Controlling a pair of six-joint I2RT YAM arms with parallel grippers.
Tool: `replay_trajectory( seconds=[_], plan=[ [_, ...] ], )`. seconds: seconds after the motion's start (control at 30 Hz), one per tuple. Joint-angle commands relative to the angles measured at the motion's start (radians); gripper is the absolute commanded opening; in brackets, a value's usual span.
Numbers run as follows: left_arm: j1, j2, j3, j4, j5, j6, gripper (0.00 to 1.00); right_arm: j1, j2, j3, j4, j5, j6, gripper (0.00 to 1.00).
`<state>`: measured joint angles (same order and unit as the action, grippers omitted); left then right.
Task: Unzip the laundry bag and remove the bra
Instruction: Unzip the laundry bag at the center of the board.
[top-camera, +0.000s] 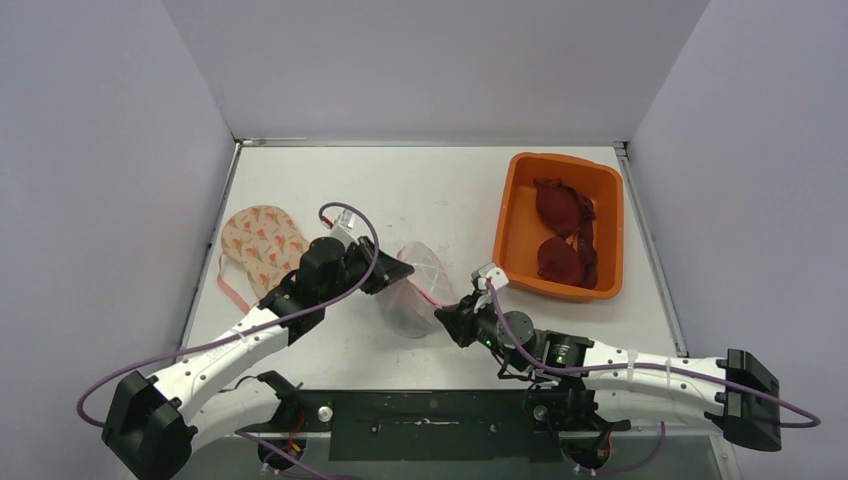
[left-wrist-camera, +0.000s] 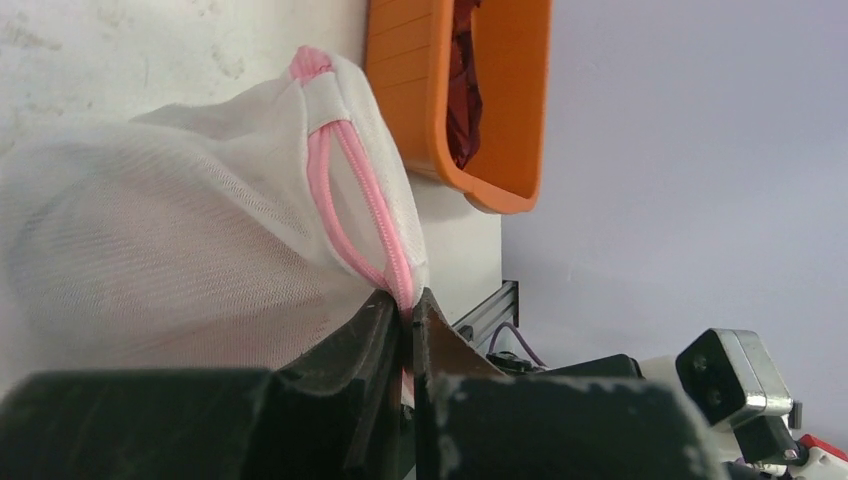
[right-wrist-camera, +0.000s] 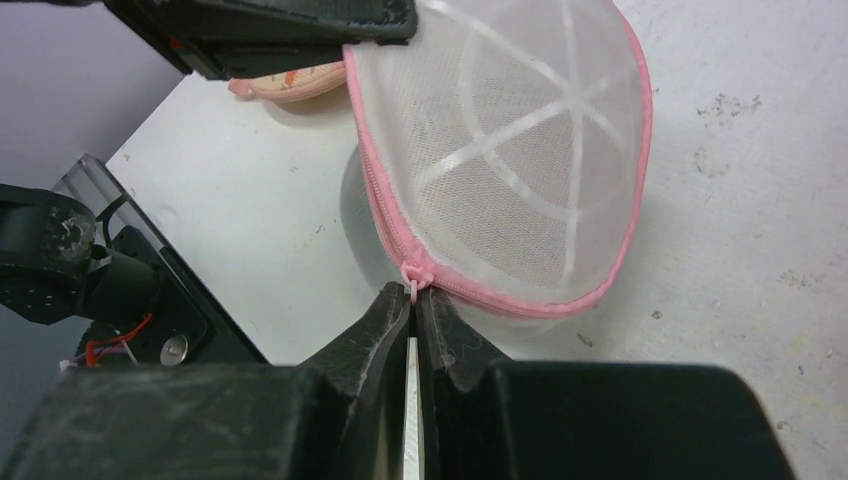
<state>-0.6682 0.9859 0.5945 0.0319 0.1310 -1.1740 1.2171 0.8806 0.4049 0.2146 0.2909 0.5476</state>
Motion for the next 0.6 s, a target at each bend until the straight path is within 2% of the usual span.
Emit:
replay_trajectory(
  seconds=[0.0, 0.13, 0.2, 0.4, 0.57],
  plan=[
    [0.05, 0.05, 0.183, -0.021, 0.117, 0.171, 0.0, 0.015, -0.008, 0.112, 0.015, 0.008, -0.1, 0.05],
    [0.065, 0.131, 0.318, -0.072, 0.206, 0.273, 0.0, 0.017, 0.025, 0.181, 0.012, 0.022, -0.152, 0.05],
    [0.067, 0.165, 0.329, -0.069, 0.232, 0.298, 0.0, 0.016, 0.053, 0.19, 0.024, 0.04, -0.155, 0.05],
    [0.076, 0.201, 0.108, 0.15, 0.285, 0.231, 0.0, 0.018, 0.115, 0.114, 0.083, 0.064, -0.079, 0.05],
    [0.079, 0.203, -0.001, 0.218, 0.283, 0.232, 0.0, 0.027, 0.143, 0.066, 0.111, 0.053, -0.037, 0.05]
  ],
)
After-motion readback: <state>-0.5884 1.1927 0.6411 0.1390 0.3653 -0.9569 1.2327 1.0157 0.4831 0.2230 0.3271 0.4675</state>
